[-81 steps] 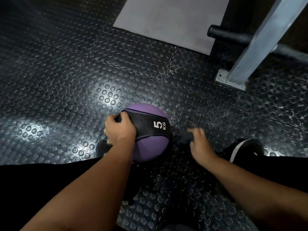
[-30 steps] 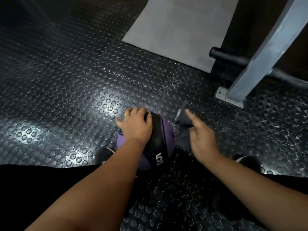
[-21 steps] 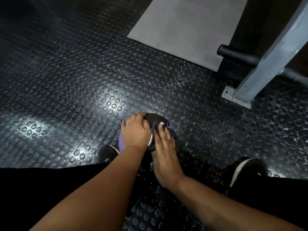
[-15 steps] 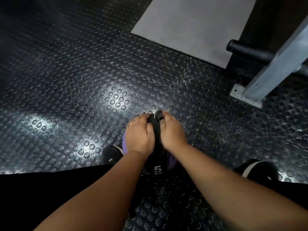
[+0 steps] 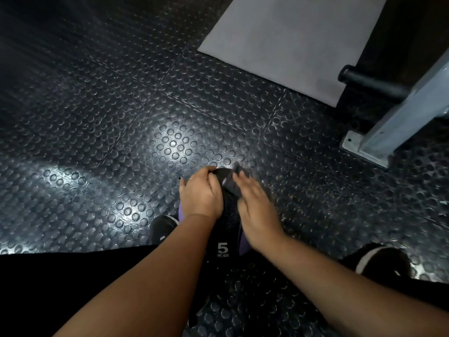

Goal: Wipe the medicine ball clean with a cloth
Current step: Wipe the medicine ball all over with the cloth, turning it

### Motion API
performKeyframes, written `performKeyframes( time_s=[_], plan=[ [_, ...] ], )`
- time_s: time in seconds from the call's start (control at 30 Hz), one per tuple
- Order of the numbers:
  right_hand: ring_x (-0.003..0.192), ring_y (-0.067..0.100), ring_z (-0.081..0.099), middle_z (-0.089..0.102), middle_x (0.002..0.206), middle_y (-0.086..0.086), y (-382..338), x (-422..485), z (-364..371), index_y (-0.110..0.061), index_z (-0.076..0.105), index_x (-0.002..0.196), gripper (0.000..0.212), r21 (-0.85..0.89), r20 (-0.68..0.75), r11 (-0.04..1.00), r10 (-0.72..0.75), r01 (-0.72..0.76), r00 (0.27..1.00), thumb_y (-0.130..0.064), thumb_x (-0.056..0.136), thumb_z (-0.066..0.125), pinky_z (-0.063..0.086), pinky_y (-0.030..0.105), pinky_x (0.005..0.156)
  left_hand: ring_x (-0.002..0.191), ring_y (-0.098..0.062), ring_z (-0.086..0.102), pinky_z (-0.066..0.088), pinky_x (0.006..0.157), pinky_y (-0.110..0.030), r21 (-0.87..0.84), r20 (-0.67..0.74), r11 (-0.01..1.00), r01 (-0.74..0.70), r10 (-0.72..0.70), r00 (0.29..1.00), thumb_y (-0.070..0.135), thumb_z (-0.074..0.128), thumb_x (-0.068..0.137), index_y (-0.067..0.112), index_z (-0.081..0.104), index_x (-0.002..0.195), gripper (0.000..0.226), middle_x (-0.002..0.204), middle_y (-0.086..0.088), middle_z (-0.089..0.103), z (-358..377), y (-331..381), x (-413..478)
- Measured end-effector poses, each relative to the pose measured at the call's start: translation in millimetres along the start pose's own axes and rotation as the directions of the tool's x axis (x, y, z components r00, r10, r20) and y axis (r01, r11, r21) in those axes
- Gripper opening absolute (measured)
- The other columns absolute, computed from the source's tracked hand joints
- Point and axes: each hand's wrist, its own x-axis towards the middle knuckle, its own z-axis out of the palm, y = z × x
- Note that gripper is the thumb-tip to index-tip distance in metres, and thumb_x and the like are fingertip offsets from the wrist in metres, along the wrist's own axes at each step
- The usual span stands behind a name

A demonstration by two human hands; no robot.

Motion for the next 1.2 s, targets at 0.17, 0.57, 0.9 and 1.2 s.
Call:
performKeyframes(
  time_s=[0.17, 0.57, 0.9, 1.2],
  plan=[
    [0.111, 0.016, 0.060, 0.067, 0.112, -0.004, 0.3, -21.1, -14.3, -0.018, 0.063, 0.121, 0.038, 0.391, -0.144, 0.909, 0.217, -0.146, 0.966, -0.017, 0.090, 0.042, 0.044, 0.026, 0.096, 0.108, -0.027, 0.054, 0.037, 0.105, -0.051, -0.150, -0.121, 0.988, 0.025, -0.043, 0.992, 0.025, 0.033, 0.093, 0.014, 0.067, 0.112, 0.040, 0.110, -0.007, 0.066, -2.9, -10.8, -2.0],
    [0.146, 0.006, 0.006, 0.013, 0.159, -0.013, -9.0, -37.5, -13.9, -0.028, 0.023, 0.151, 0.054, -0.108, 0.141, 0.971, -0.199, 0.215, 0.970, -0.034, 0.098, 0.029, 0.006, 0.029, 0.119, 0.120, -0.032, 0.049, 0.027, 0.113, -0.055, -0.170, -0.261, 0.962, 0.215, -0.254, 0.931, 0.029, 0.036, 0.086, 0.010, 0.066, 0.120, 0.049, 0.117, -0.012, 0.061, 26.4, -24.9, -55.4],
    [0.138, 0.021, 0.035, 0.043, 0.147, -0.003, 4.0, 33.5, -13.1, -0.021, 0.049, 0.137, 0.046, -0.275, 0.207, 0.947, -0.108, 0.164, 0.972, -0.038, 0.101, 0.026, 0.028, 0.037, 0.114, 0.111, -0.023, 0.044, 0.039, 0.099, -0.052, -0.070, -0.320, 0.995, 0.073, -0.092, 0.943, 0.032, 0.032, 0.086, 0.010, 0.064, 0.114, 0.047, 0.112, -0.008, 0.060, 40.6, -18.6, -58.9],
    [0.116, 0.030, 0.052, 0.052, 0.135, 0.019, 8.6, 149.7, 11.9, -0.004, 0.058, 0.126, 0.036, -0.508, 0.596, 0.859, 0.408, -0.069, 0.691, -0.019, 0.098, 0.041, 0.040, 0.030, 0.092, 0.106, -0.031, 0.049, 0.036, 0.096, -0.045, 0.011, -0.290, 1.000, -0.024, 0.026, 0.957, 0.031, 0.037, 0.086, 0.009, 0.062, 0.114, 0.044, 0.111, -0.010, 0.059, 48.6, -13.0, -79.4]
  ],
)
